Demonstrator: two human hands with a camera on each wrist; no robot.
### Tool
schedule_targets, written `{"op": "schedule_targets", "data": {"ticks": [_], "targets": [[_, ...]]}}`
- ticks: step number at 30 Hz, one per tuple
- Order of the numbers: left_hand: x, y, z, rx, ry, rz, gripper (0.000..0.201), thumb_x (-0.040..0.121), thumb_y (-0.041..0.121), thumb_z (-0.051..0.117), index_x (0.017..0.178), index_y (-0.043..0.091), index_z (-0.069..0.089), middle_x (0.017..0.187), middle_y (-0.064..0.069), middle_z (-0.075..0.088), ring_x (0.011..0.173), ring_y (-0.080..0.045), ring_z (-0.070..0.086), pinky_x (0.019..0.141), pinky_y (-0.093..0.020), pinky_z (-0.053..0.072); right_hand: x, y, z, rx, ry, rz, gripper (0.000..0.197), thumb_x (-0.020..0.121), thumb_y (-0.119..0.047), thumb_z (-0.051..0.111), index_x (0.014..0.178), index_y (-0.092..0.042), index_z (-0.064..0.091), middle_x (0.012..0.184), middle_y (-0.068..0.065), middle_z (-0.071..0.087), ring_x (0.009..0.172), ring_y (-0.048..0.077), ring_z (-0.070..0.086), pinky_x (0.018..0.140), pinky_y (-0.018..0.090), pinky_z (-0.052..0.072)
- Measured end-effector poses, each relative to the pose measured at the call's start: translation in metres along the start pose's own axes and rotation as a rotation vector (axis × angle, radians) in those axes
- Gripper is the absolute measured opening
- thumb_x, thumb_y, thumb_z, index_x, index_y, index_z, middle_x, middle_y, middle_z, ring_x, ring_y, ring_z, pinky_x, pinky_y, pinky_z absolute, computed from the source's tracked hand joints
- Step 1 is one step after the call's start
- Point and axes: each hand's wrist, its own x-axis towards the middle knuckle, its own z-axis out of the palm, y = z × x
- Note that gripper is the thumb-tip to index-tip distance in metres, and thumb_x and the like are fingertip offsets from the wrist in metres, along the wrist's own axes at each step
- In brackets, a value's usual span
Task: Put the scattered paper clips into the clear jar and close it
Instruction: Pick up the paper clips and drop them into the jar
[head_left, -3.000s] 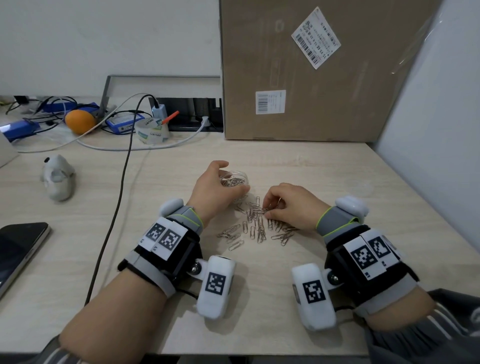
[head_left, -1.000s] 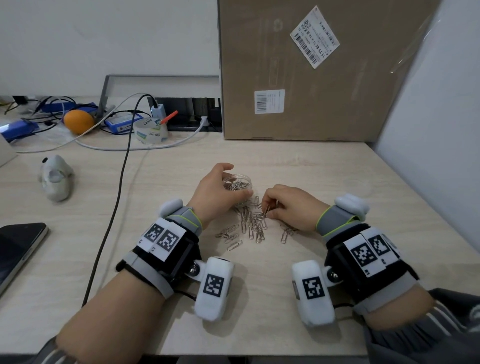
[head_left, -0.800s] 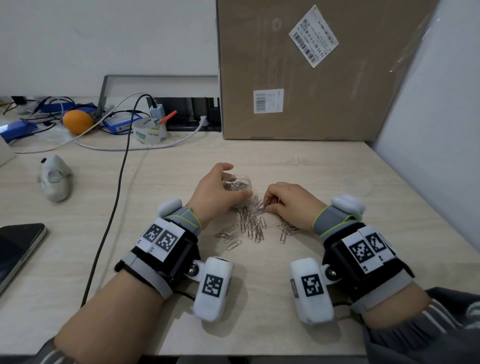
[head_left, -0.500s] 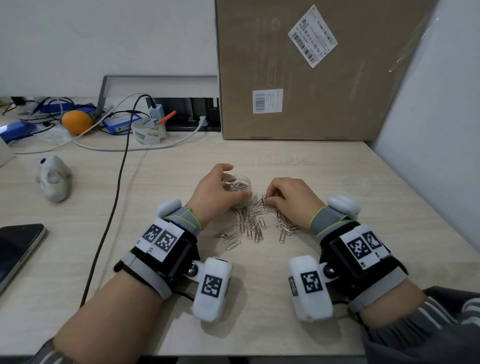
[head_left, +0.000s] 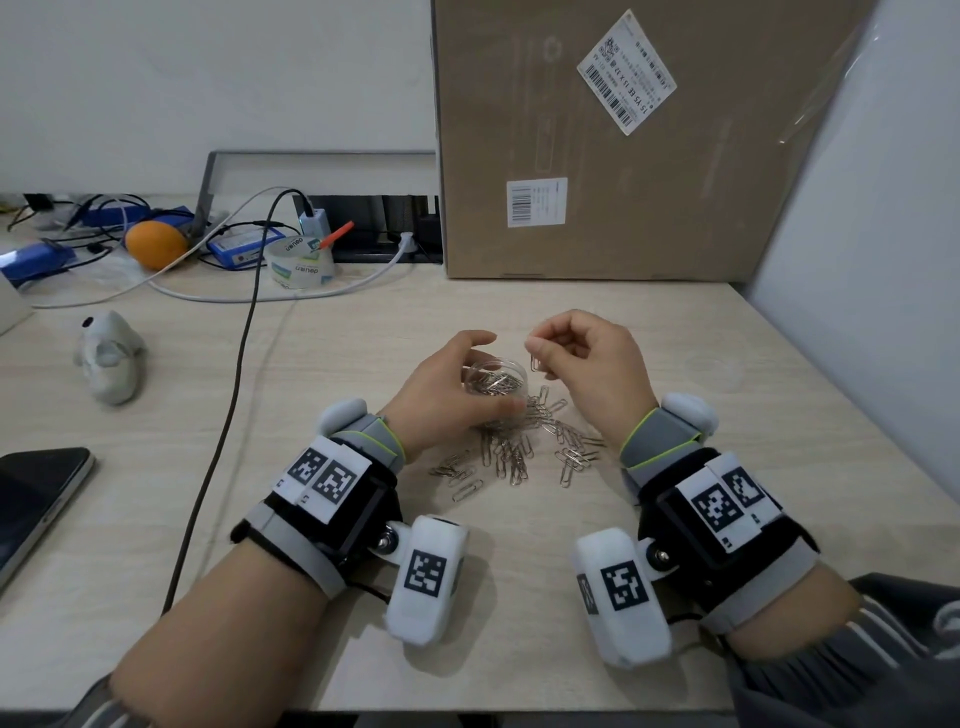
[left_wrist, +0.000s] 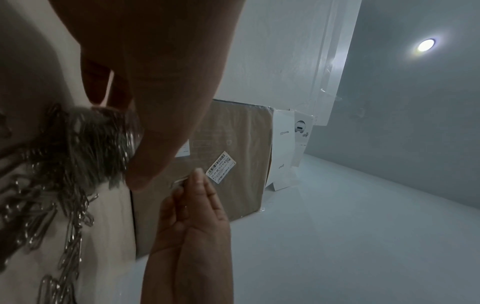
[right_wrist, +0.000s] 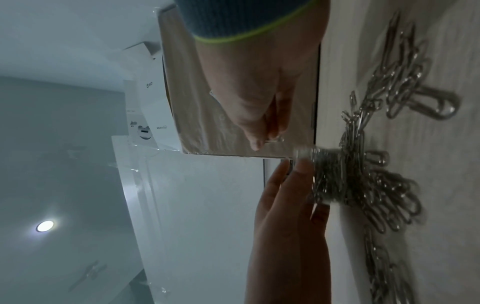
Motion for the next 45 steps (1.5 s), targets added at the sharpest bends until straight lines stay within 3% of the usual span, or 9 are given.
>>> {"op": "schedule_targets", "data": {"ticks": [6,10,13,17,21,24,32,40,45], "targets": [[-0.003,0.003,0.004,0.04,-0.063,0.065,0.076,0.068,0.028,0.083,0.134,0.025,0.044,0.117,0.007,0.061,0.107,-0.009,0.059,0.092,-0.034,0.052,-0.006,0.0,0.007,-0.019,-0.1,-0.033,0.004,0.079,-0.017,0.07,0.077,-0.015,0.072,0.077,0.003,0.072,0.075,0.013,0.066,0.075,0.032,0.054],[-0.001,0.002,0.003,0.012,0.016,0.021,0.073,0.07,0.026,0.082,0.133,0.023,0.044,0.117,0.005,0.06,0.101,-0.01,0.06,0.092,-0.029,0.05,-0.004,0.0,0.003,-0.122,-0.056,-0.085,0.016,0.088,-0.025,0.06,0.083,-0.018,0.073,0.079,-0.007,0.071,0.078,0.001,0.064,0.072,0.013,0.046],[0.001,-0.001,-0.001,0.018,0.136,-0.024,0.07,0.072,0.029,0.08,0.132,0.021,0.045,0.116,0.004,0.058,0.097,-0.01,0.058,0.086,-0.023,0.046,-0.003,0.004,0.001,-0.318,-0.057,-0.067,0.02,0.088,-0.032,0.058,0.089,-0.016,0.069,0.086,-0.005,0.069,0.079,0.007,0.058,0.069,0.019,0.043],[0.004,-0.006,-0.005,-0.012,0.273,-0.076,0.065,0.074,0.028,0.077,0.131,0.019,0.046,0.118,0.0,0.057,0.101,-0.015,0.057,0.089,-0.028,0.048,-0.006,0.009,0.0,-0.656,-0.403,0.071,0.057,0.083,-0.059,0.047,0.128,-0.024,0.049,0.133,0.003,0.049,0.124,0.023,0.041,0.104,0.042,0.036],[0.005,-0.006,-0.005,-0.029,0.292,-0.079,0.065,0.075,0.029,0.077,0.131,0.018,0.046,0.116,0.0,0.056,0.102,-0.016,0.057,0.092,-0.031,0.048,-0.014,0.006,-0.001,-0.847,-0.69,0.063,0.089,0.067,-0.071,0.057,0.141,-0.031,0.028,0.148,-0.003,0.029,0.134,0.023,0.023,0.111,0.045,0.026],[0.005,-0.005,-0.004,-0.026,0.293,-0.074,0.065,0.074,0.029,0.077,0.131,0.018,0.046,0.115,0.0,0.057,0.101,-0.016,0.057,0.091,-0.029,0.047,-0.014,0.009,-0.001,-0.845,-0.742,0.03,0.088,0.063,-0.065,0.068,0.137,-0.032,0.034,0.143,-0.004,0.031,0.131,0.022,0.022,0.111,0.042,0.025],[0.004,-0.004,-0.004,-0.041,0.282,-0.077,0.065,0.075,0.028,0.077,0.131,0.018,0.046,0.114,0.002,0.057,0.096,-0.013,0.057,0.084,-0.024,0.044,-0.003,0.027,0.006,-0.593,-0.58,-0.078,0.023,0.083,-0.027,0.066,0.101,-0.015,0.059,0.098,-0.001,0.045,0.096,0.019,0.046,0.085,0.032,0.039],[0.004,-0.005,-0.004,-0.046,0.267,-0.082,0.065,0.075,0.03,0.077,0.131,0.019,0.046,0.116,0.002,0.056,0.097,-0.013,0.057,0.083,-0.023,0.043,0.001,0.029,0.006,-0.616,-0.43,-0.108,0.012,0.083,-0.019,0.064,0.088,-0.009,0.062,0.087,0.001,0.053,0.082,0.015,0.048,0.072,0.024,0.034],[0.004,-0.007,-0.004,-0.058,0.25,-0.089,0.066,0.074,0.031,0.078,0.13,0.019,0.046,0.116,0.0,0.057,0.1,-0.016,0.059,0.091,-0.032,0.05,0.005,0.032,0.003,-0.548,-0.242,-0.073,0.007,0.08,-0.012,0.067,0.079,-0.005,0.067,0.08,0.004,0.065,0.074,0.012,0.051,0.064,0.014,0.032]]}}
